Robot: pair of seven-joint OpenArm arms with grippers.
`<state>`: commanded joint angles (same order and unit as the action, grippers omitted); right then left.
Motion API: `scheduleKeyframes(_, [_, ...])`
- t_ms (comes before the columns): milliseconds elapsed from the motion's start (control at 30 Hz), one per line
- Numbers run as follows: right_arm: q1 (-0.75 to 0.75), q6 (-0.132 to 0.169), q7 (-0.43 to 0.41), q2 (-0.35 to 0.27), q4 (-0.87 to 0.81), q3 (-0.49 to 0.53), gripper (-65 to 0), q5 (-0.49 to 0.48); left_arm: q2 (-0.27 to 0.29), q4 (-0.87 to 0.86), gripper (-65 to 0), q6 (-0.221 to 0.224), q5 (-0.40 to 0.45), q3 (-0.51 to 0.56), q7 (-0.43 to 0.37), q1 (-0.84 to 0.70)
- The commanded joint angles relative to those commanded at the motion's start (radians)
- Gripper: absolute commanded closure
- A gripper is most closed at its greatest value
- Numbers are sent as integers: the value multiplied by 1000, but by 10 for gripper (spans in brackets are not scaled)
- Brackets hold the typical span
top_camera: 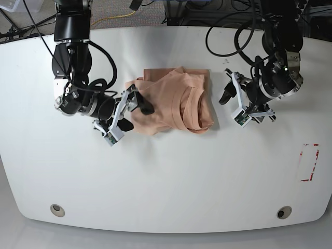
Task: Fold the T-shirt properly
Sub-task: 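Push the folded bundle's sides together with both grippers to square it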
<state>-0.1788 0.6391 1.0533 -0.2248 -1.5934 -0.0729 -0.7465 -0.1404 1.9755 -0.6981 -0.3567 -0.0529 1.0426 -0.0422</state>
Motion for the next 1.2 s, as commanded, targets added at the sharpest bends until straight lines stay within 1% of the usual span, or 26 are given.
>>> scheduleKeyframes(33, [-18,0,0,2,32,-11,-428,0,15,0,-325,0,0,26,0,9])
scheduleKeyframes(100, [-61,0,-8,6,100,-14,-355,0,35,-9,-328,64,2,91,0,29])
scheduleKeyframes(200, [-107,-8,-64,6,195,32,-270,0,61,-68,-329,156,2,187,0,57])
scheduleKeyframes(267, [-126,-8,-114,6,239,77,-246,2,78,-127,-326,199,2,212,0,58])
scheduleKeyframes(300, [-130,-8,-143,6,267,100,-244,2,84,-161,-326,220,2,213,0,58])
scheduleKeyframes(367, [-133,-9,-183,6,328,130,-243,2,81,-219,-326,248,2,213,-2,58])
scheduleKeyframes(400, [-133,-9,-203,5,354,137,-243,2,77,-241,-326,254,2,213,-2,58])
scheduleKeyframes(500, [-127,-2,-242,-6,417,138,-243,2,25,-264,-326,254,0,213,-15,51])
scheduleKeyframes(600, [-126,0,-265,-37,460,138,-243,2,-44,-265,-326,252,0,212,-94,12])
scheduleKeyframes(667, [-126,0,-273,-51,466,138,-243,2,-80,-276,-326,254,2,213,-132,0])
scheduleKeyframes(733, [-126,0,-275,-72,465,137,-243,0,-101,-319,-326,254,9,215,-140,2])
scheduleKeyframes(833, [-126,0,-255,-101,419,132,-241,-8,-117,-361,-326,249,52,215,-140,15])
scheduleKeyframes(933, [-126,0,-218,-112,342,130,-241,-8,-141,-339,-326,248,61,213,-140,17])
scheduleKeyframes(1067, [-126,0,-175,-114,249,130,-243,-8,-158,-224,-328,248,61,212,-140,37])
scheduleKeyframes(1200, [-126,0,-169,-114,218,137,-246,-2,-160,-104,-329,248,66,212,-140,32])
